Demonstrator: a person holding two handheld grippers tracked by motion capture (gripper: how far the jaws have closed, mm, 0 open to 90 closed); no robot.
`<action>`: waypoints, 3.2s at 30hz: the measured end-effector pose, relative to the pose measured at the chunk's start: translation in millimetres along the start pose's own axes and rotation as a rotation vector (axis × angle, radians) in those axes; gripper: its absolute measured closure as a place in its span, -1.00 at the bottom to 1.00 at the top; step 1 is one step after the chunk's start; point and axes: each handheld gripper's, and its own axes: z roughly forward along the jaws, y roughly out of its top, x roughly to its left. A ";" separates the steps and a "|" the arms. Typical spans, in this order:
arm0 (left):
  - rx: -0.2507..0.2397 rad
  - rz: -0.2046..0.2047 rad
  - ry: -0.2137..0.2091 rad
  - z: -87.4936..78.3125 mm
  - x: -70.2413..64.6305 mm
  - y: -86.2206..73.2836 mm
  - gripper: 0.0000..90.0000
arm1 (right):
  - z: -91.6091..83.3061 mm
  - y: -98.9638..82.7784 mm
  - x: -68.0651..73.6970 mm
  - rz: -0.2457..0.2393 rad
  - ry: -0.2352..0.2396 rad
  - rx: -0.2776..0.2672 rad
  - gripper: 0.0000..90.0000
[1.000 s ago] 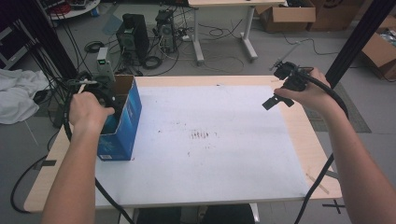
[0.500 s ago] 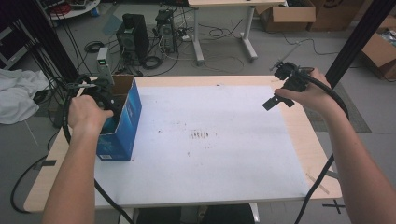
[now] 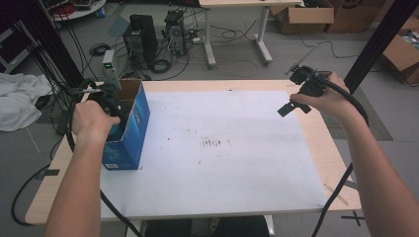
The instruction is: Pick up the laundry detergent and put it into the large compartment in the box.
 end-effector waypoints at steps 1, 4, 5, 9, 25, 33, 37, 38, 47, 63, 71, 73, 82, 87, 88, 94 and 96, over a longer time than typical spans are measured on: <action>0.000 0.000 0.000 0.0 0.0 0.0 -0.17 | 0.5 0.2 -0.1 -0.001 0.000 0.001 -0.49; -0.002 0.000 -0.001 0.2 0.3 -0.3 -0.17 | 0.5 0.5 0.3 -0.003 0.000 0.003 -0.49; -0.003 0.000 -0.001 0.2 0.4 -0.5 -0.17 | 0.1 0.5 0.2 -0.005 -0.001 0.002 -0.49; -0.005 -0.001 0.001 0.4 -0.5 -0.8 -0.17 | -2.2 0.0 0.8 -0.001 -0.004 0.000 -0.49; -0.034 0.005 0.019 -4.4 -4.6 -1.5 -0.19 | -2.8 -3.2 -0.5 0.000 -0.001 -0.005 -0.49; -0.052 0.021 0.032 -16.4 -8.2 -2.4 -0.29 | -3.3 -2.2 0.0 -0.004 0.002 -0.009 -0.49; -0.062 0.037 0.052 -24.6 -10.6 -4.3 -0.36 | -4.3 -1.9 0.9 -0.005 0.002 -0.011 -0.49; -0.070 0.044 0.058 -27.5 -11.2 -4.9 -0.40 | -4.5 -1.8 1.0 -0.005 0.003 -0.011 -0.49; -0.156 0.131 0.026 -63.4 -20.0 -12.3 -0.55 | -4.0 -2.7 2.9 -0.003 0.007 -0.009 -0.50; -0.248 0.434 -0.048 -84.6 -103.9 -31.8 -0.65 | -5.9 -5.0 6.9 0.003 0.008 -0.007 -0.51; -0.266 0.594 -0.086 -70.7 -151.9 -41.7 -0.68 | -7.6 -1.8 10.7 -0.005 0.009 -0.006 -0.51; -0.262 0.642 -0.080 -63.7 -166.5 -44.8 -0.68 | -8.0 -1.1 11.3 -0.006 0.007 -0.001 -0.51; -0.197 0.816 -0.103 -28.1 -219.2 -53.2 -0.68 | -7.5 1.6 10.6 -0.006 0.009 0.003 -0.51; -0.178 0.901 -0.093 -8.7 -243.5 -58.6 -0.68 | -5.6 2.1 9.4 -0.006 0.006 0.011 -0.51; -0.173 0.909 -0.086 -5.5 -246.6 -59.0 -0.68 | -5.6 2.3 9.5 -0.004 0.007 0.012 -0.51; -0.159 0.930 -0.081 5.7 -255.2 -59.9 -0.68 | -7.6 3.8 10.1 -0.009 0.005 0.011 -0.52; -0.159 0.937 -0.079 6.2 -256.4 -60.2 -0.68 | -8.0 4.1 10.1 -0.008 0.005 0.012 -0.52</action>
